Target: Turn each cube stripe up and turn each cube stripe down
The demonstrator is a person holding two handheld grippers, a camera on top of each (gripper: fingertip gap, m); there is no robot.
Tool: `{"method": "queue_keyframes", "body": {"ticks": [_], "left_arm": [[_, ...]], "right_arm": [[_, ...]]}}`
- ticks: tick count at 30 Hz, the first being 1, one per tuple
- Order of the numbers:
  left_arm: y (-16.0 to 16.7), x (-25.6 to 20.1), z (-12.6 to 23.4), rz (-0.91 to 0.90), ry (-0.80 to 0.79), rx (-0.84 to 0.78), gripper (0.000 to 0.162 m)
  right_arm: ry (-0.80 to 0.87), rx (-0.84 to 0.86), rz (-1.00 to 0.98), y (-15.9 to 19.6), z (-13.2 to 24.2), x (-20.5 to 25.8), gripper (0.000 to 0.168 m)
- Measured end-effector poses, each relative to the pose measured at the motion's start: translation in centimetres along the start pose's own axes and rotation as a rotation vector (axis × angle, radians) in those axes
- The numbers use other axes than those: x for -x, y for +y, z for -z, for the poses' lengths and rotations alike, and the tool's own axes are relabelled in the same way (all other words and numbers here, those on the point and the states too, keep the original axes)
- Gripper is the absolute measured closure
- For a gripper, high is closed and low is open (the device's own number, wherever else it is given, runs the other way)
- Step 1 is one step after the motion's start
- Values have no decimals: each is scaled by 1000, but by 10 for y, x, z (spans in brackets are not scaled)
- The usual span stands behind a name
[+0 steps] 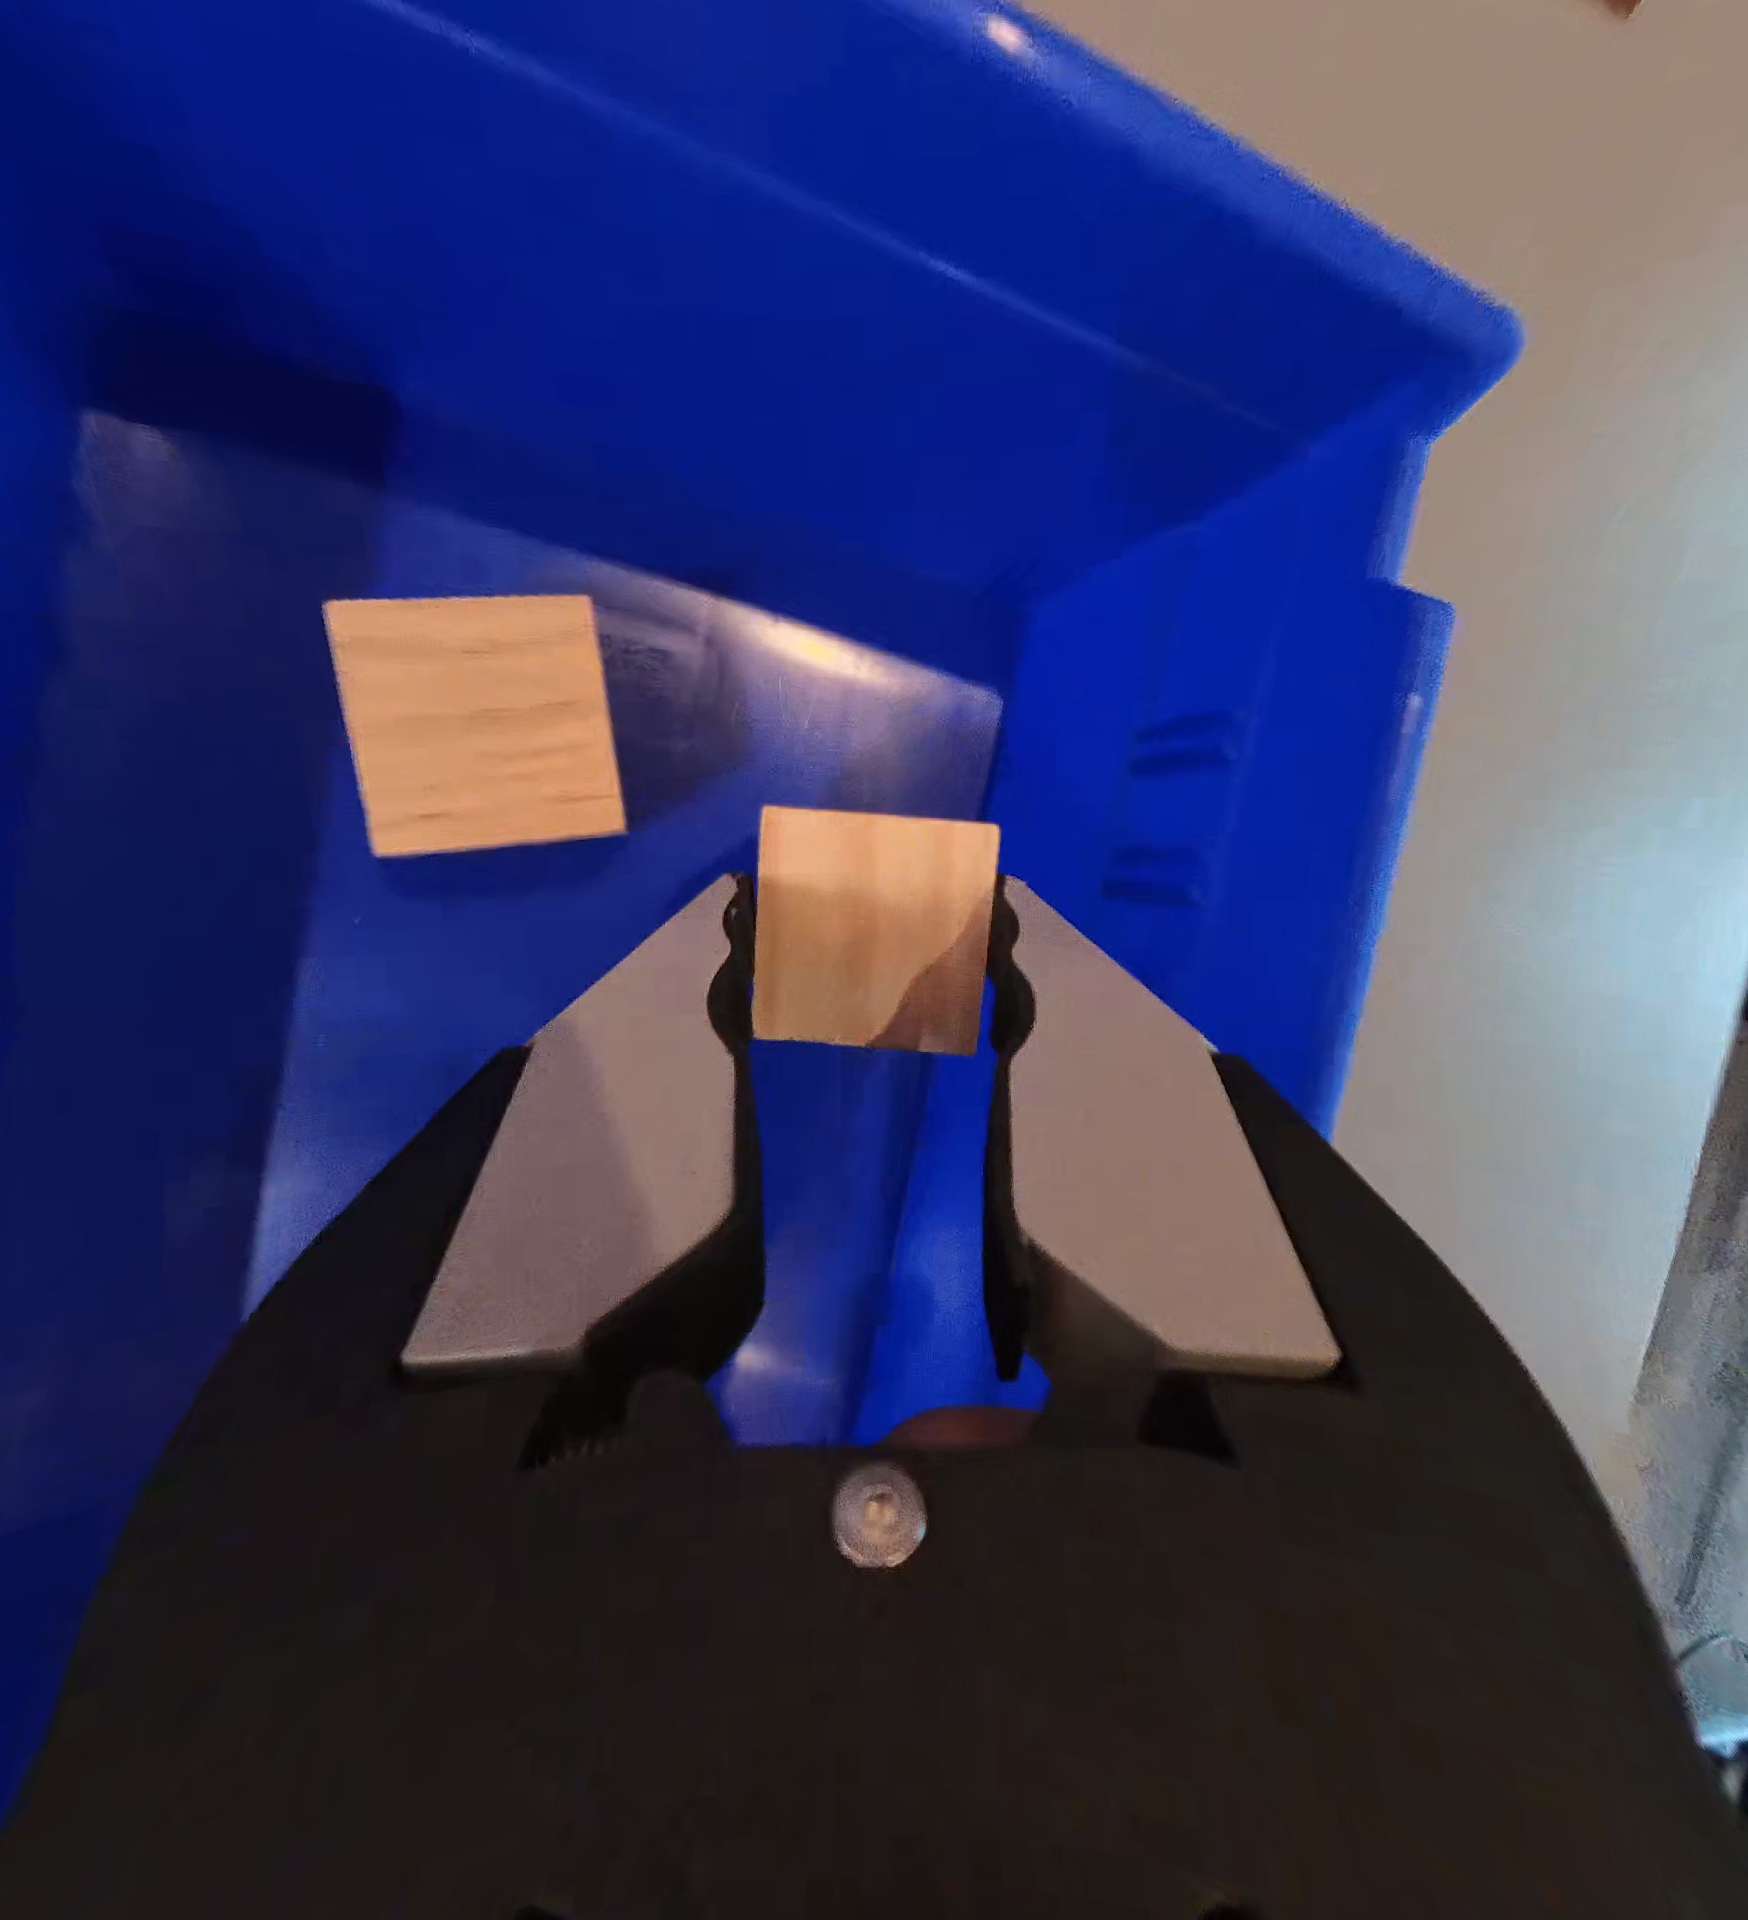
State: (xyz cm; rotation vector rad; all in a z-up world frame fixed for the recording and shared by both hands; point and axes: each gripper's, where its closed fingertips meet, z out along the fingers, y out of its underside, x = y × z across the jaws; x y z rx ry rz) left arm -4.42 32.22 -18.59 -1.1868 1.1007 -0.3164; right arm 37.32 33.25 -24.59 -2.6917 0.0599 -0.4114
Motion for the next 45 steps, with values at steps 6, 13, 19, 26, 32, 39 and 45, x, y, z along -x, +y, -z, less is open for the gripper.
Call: {"method": "queue_keyframes", "body": {"ticks": [6, 13, 19, 26, 32, 39, 45], "left_arm": [[1, 0, 1, -9, -4, 2, 110], [3, -2, -2, -28, 2, 25, 110], [3, 4, 1, -6, -32, 22, 111], [-23, 40, 41, 175, -117, 66, 113], [-28, 180, 113, 353, -425, 172, 112], [114, 234, 112, 596, -456, 592, 102], [181, 221, 103, 663, -423, 831, 100]], "right_arm": [[-64, -30, -79, -9, 1, 4, 115], [-304, -535, -6, -67, 142, 97, 114], [-829, -775, 173, -54, 206, 293, 110], [-673, -740, 285, -44, 123, 350, 117], [-704, -733, 203, -47, 116, 339, 118], [-643, -769, 250, -44, 120, 340, 118], [-633, -747, 275, -41, 115, 346, 118]]}}
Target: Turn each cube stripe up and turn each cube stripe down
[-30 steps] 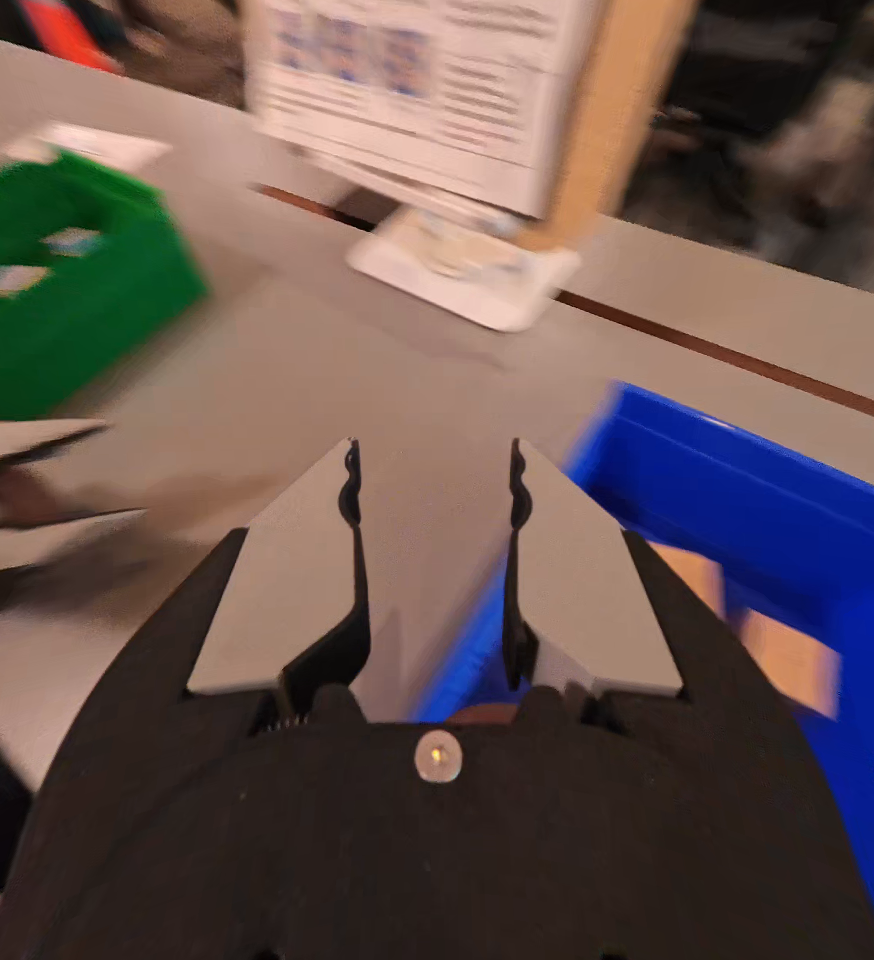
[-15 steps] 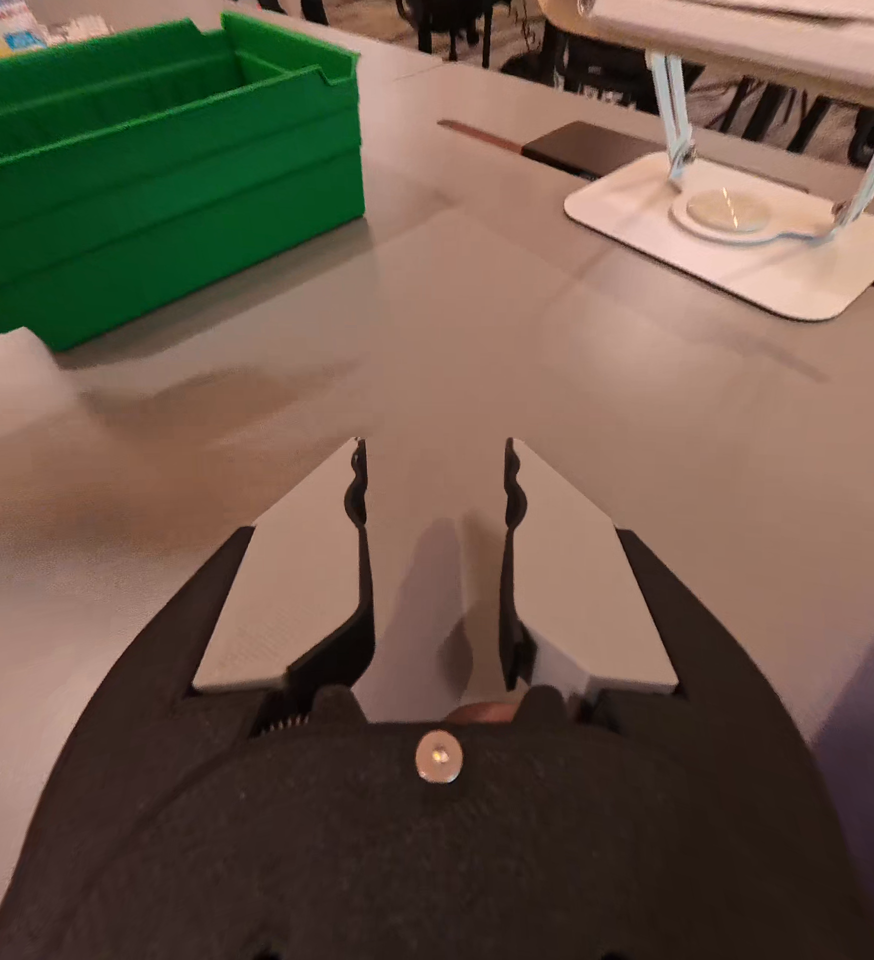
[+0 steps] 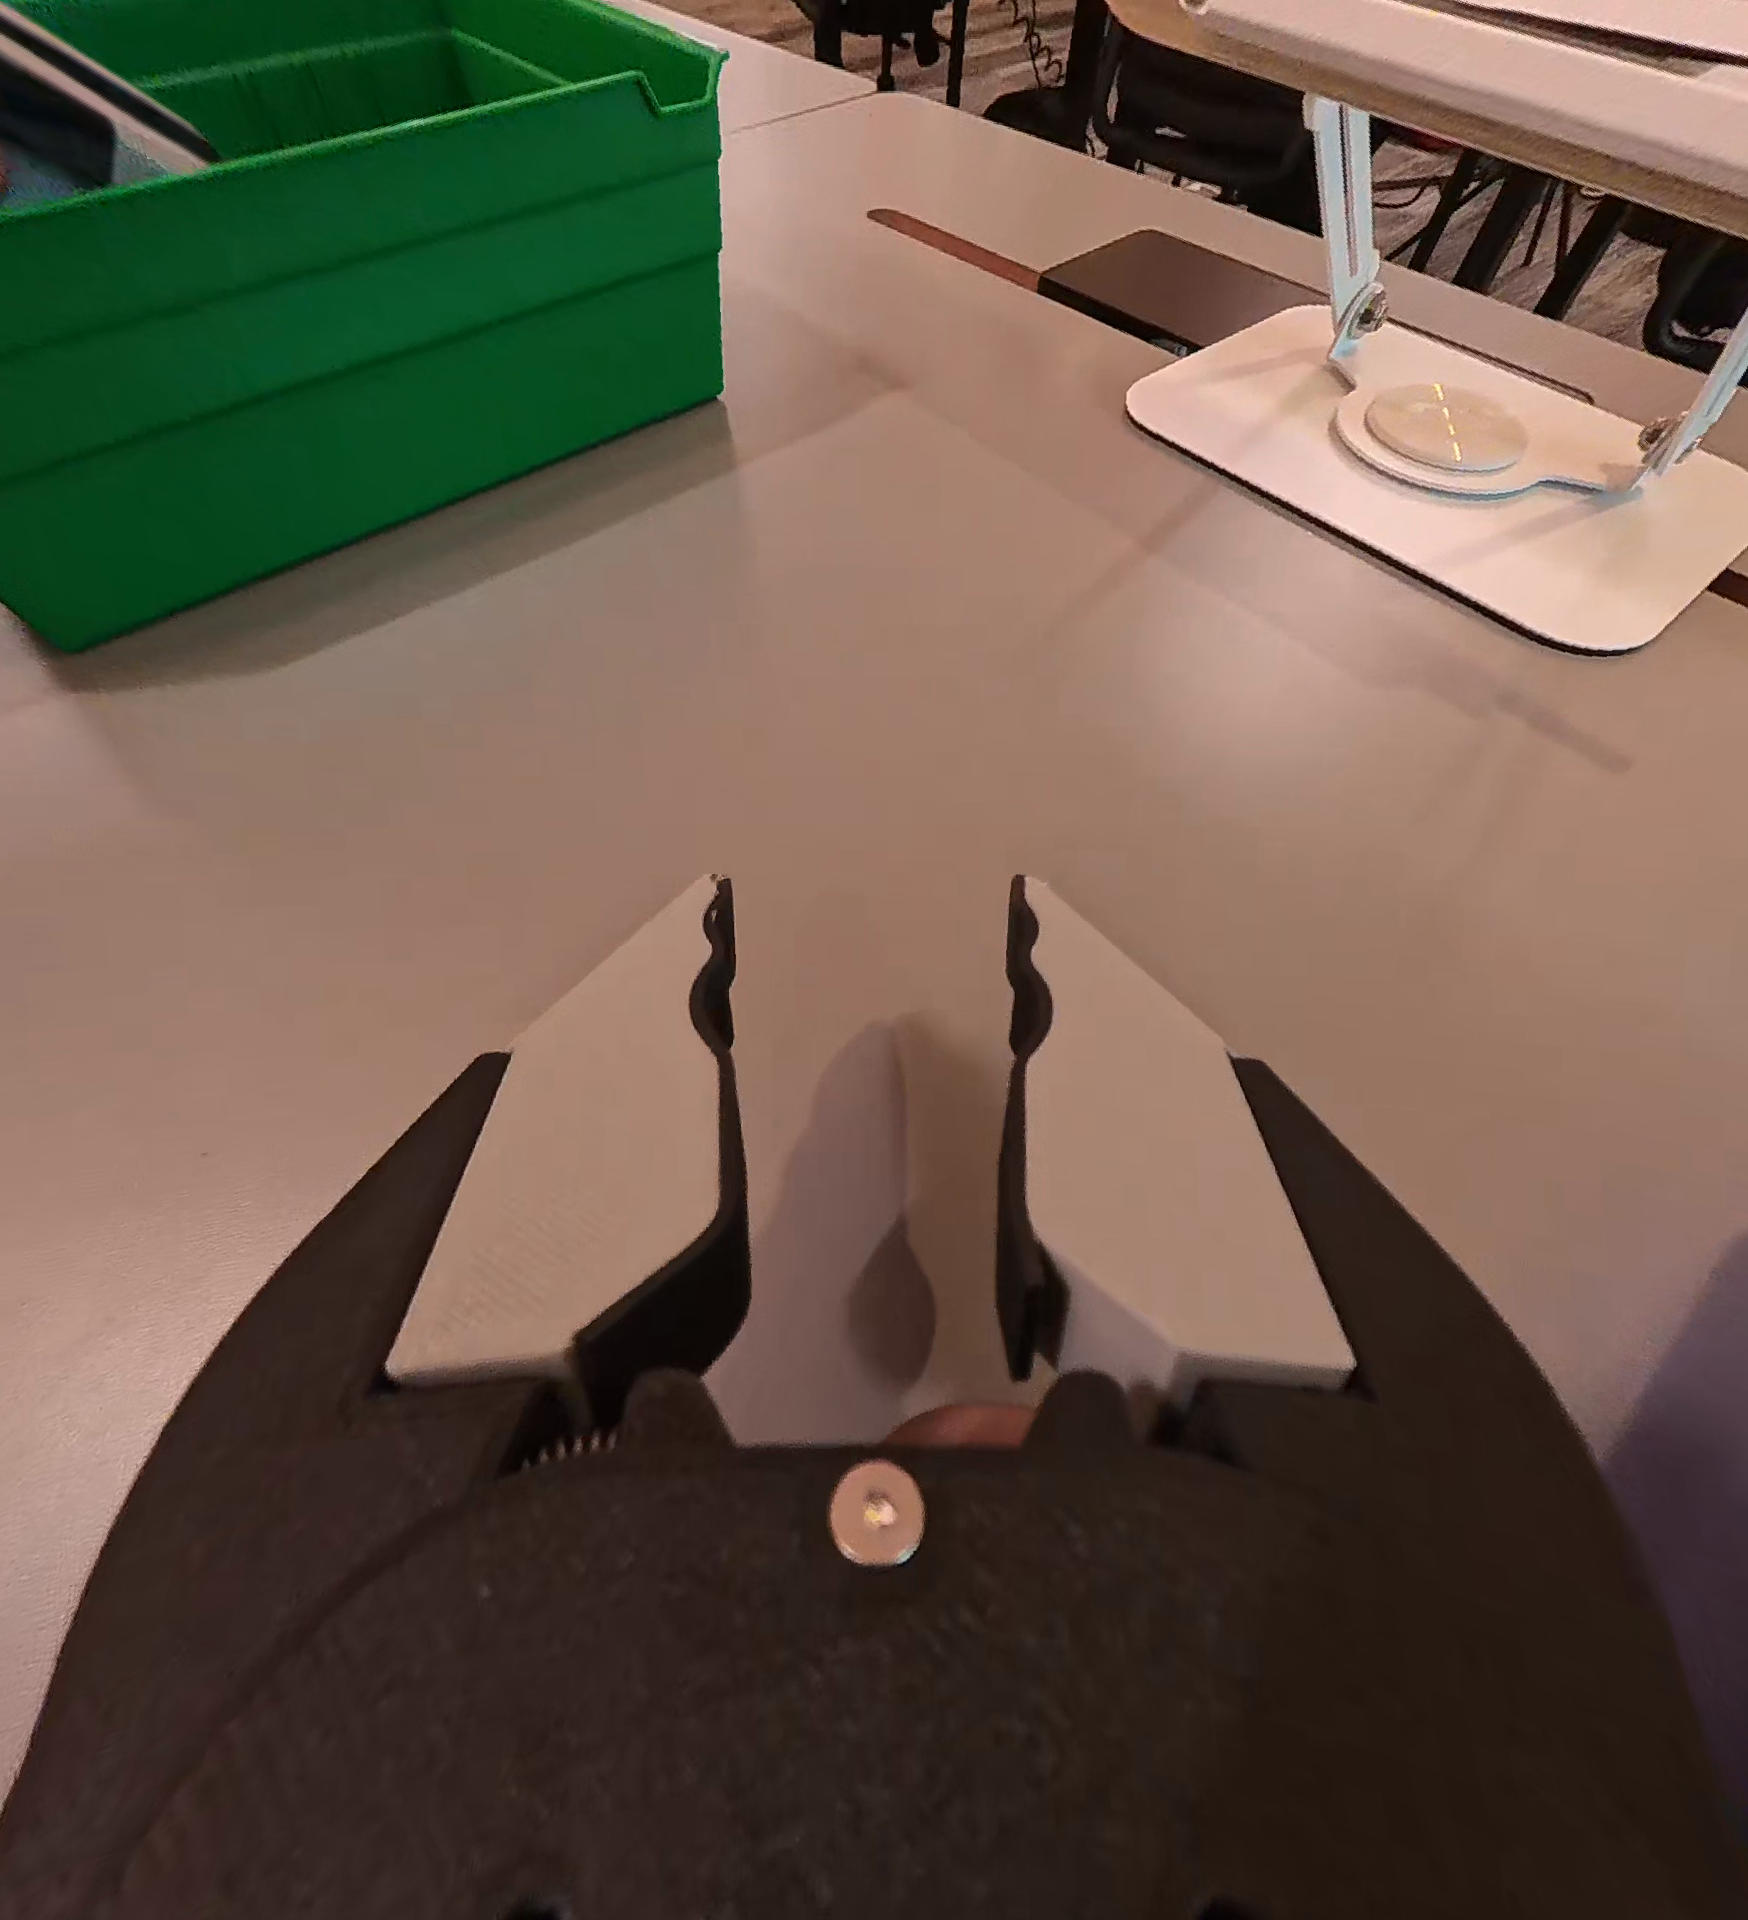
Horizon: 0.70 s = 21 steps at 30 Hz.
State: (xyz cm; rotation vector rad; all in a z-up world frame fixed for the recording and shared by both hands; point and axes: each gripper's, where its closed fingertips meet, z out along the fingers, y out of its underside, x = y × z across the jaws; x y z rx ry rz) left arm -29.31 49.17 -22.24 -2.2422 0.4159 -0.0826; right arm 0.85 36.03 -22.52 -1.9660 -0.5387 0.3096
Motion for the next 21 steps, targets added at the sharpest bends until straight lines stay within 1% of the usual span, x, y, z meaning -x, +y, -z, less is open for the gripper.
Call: {"method": "queue_keyframes", "body": {"ticks": [2, 7, 8, 13, 15, 17, 21], "left_arm": [[-2, 0, -4, -9, -4, 9, 108], [16, -1, -24, -46, 8, 171, 110], [17, 1, -27, -47, -1, 182, 117], [16, 4, -33, -46, -1, 192, 118], [13, 5, -29, -89, -5, 162, 118], [3, 1, -21, -115, 21, 89, 118], [-27, -14, 13, -166, 98, -93, 118]], "right_arm": [[-7, -2, -5, -1, 0, 1, 119], [-9, -6, 0, -2, 1, 2, 119], [-7, -9, 4, -3, 2, 1, 119], [-12, -12, 7, -4, 3, 3, 119], [-12, -11, 11, -4, 3, 3, 119], [-18, -13, 9, -4, 3, 3, 119], [-73, -16, -12, -5, 2, 11, 119]]}}
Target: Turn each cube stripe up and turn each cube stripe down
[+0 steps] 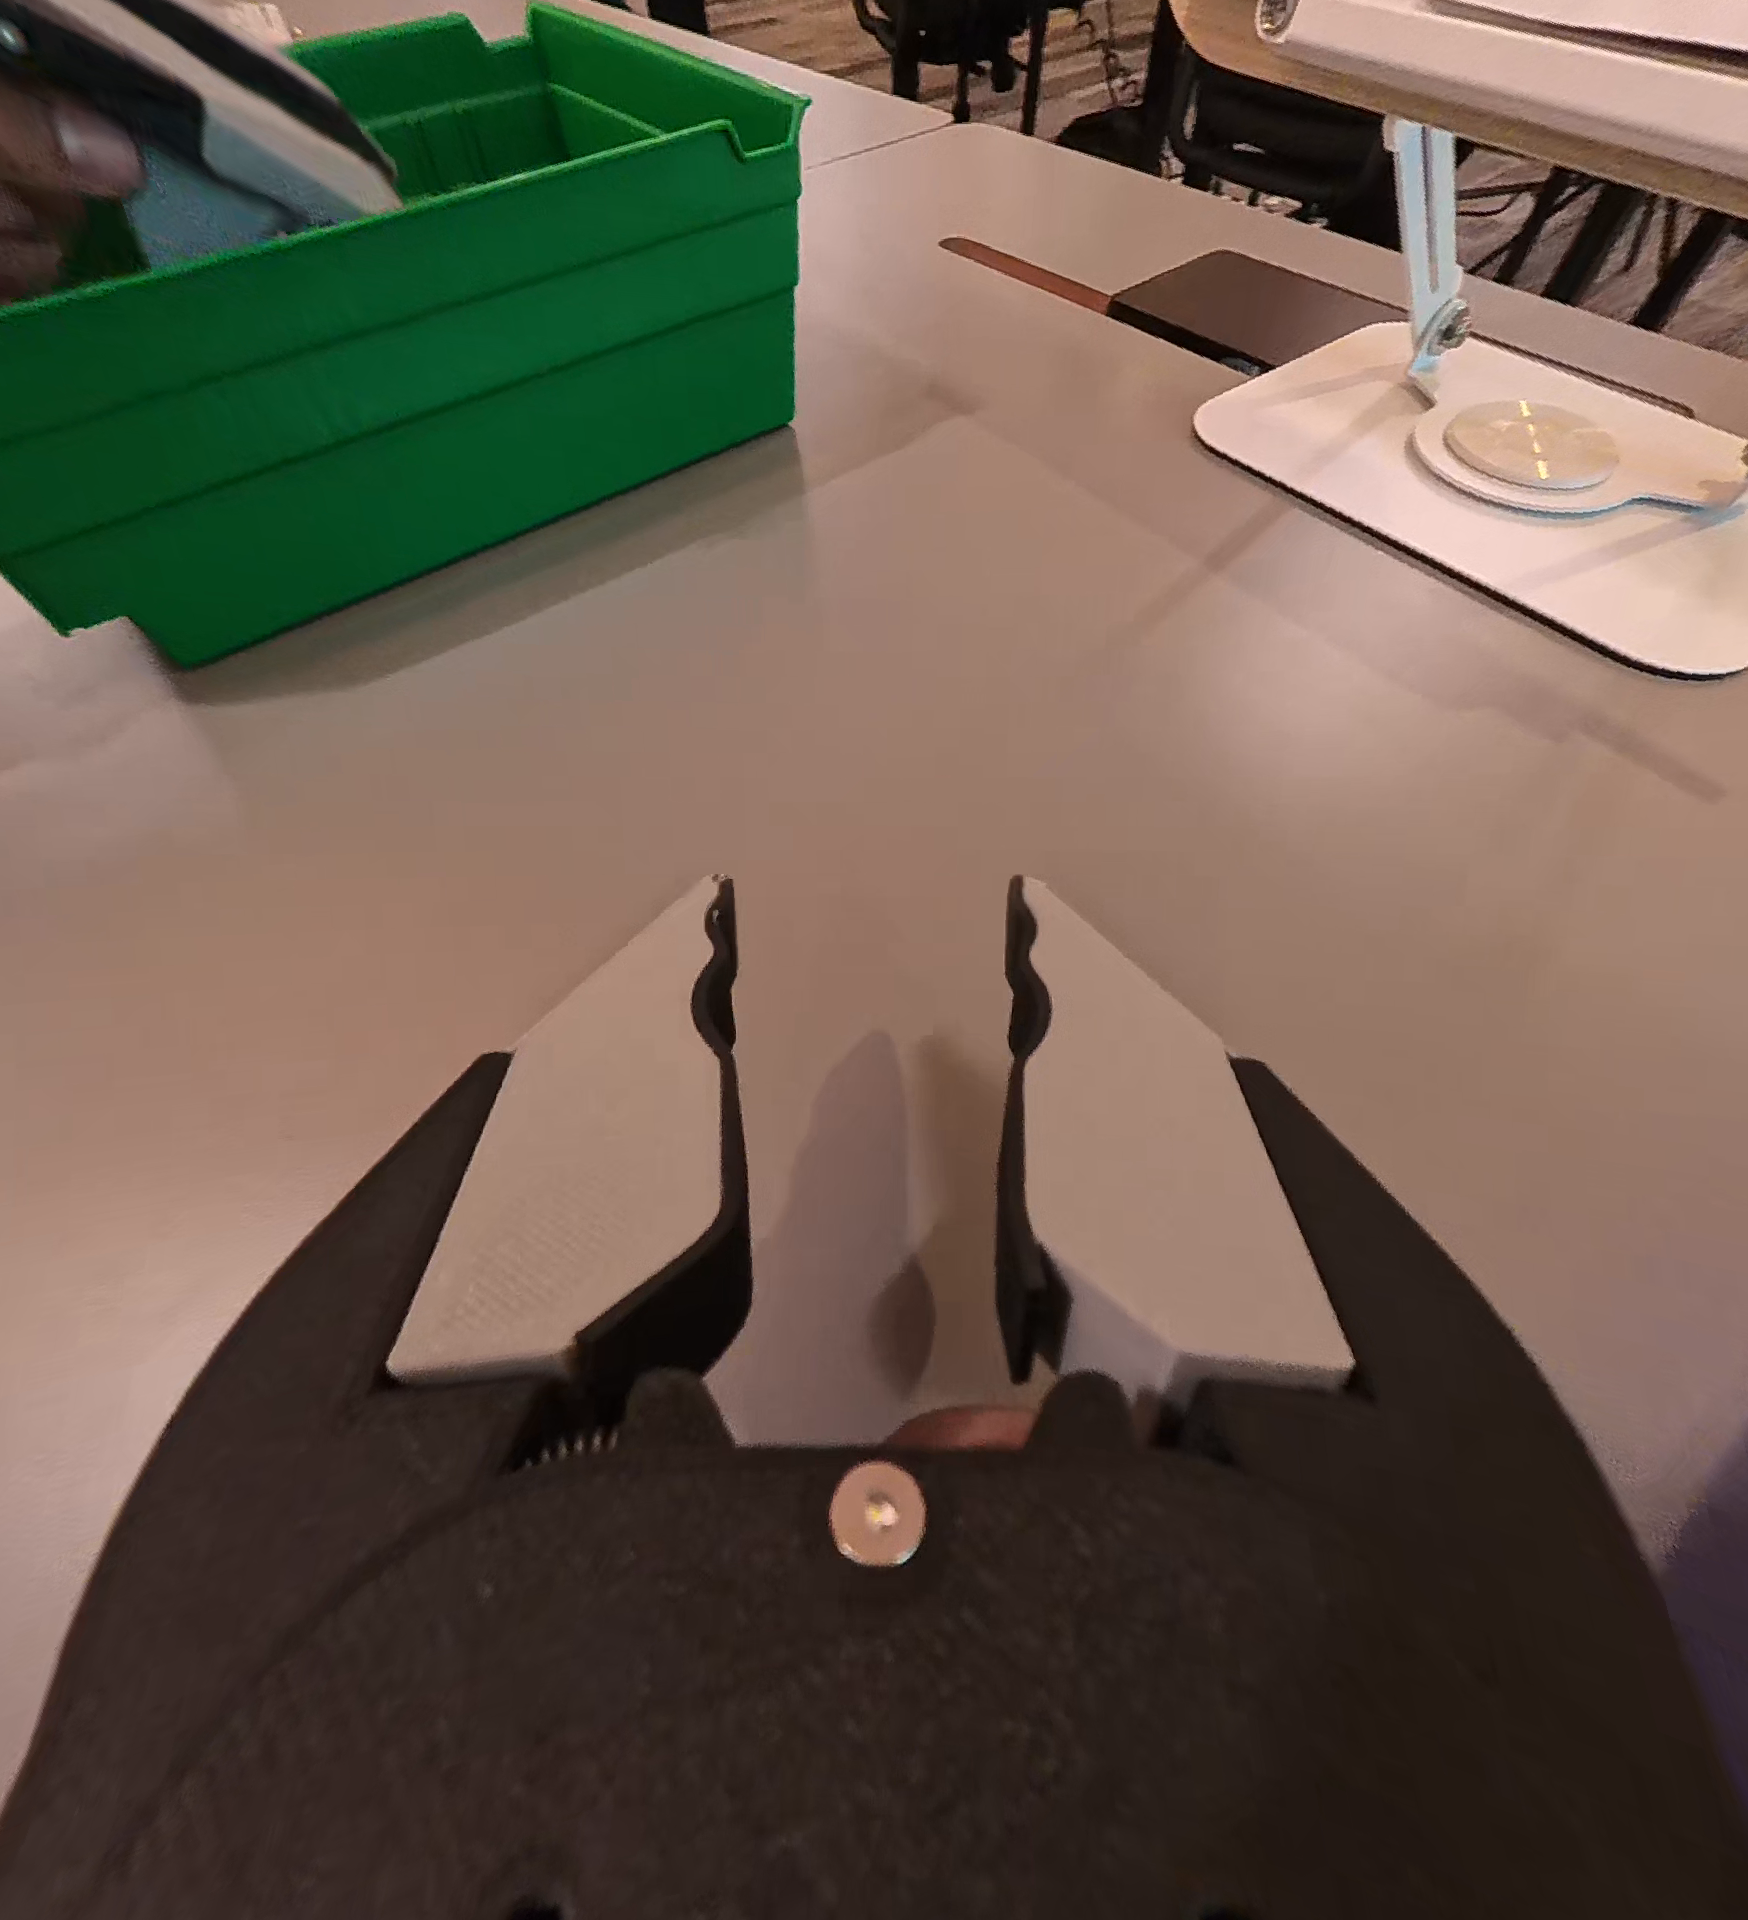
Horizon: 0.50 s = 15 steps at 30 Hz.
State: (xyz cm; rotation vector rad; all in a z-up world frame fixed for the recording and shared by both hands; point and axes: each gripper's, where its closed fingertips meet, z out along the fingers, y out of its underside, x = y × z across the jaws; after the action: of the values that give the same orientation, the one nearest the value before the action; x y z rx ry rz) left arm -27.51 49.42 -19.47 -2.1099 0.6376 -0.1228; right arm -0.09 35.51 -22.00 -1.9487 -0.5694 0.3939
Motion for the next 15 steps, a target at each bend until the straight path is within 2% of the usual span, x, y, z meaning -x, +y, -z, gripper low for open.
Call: {"method": "queue_keyframes", "body": {"ticks": [3, 6, 7, 9, 12, 15], "left_arm": [[-32, -30, 32, -87, 102, -136, 118], [-58, -83, 71, -290, 218, -279, 118], [-63, -101, 84, -379, 226, -326, 118], [-72, -117, 99, -515, 136, -359, 118], [-82, -137, 112, -644, 79, -402, 118], [-82, -136, 101, -658, 61, -370, 118]], "right_arm": [[-128, -14, -44, -3, 0, 17, 118], [-461, -18, -189, -8, 7, 60, 116], [-578, -22, -256, -12, 13, 73, 114], [-716, -44, -356, -20, 20, 85, 108], [-771, -55, -391, -23, 23, 88, 107], [-750, -13, -363, -15, 18, 91, 107]]}}
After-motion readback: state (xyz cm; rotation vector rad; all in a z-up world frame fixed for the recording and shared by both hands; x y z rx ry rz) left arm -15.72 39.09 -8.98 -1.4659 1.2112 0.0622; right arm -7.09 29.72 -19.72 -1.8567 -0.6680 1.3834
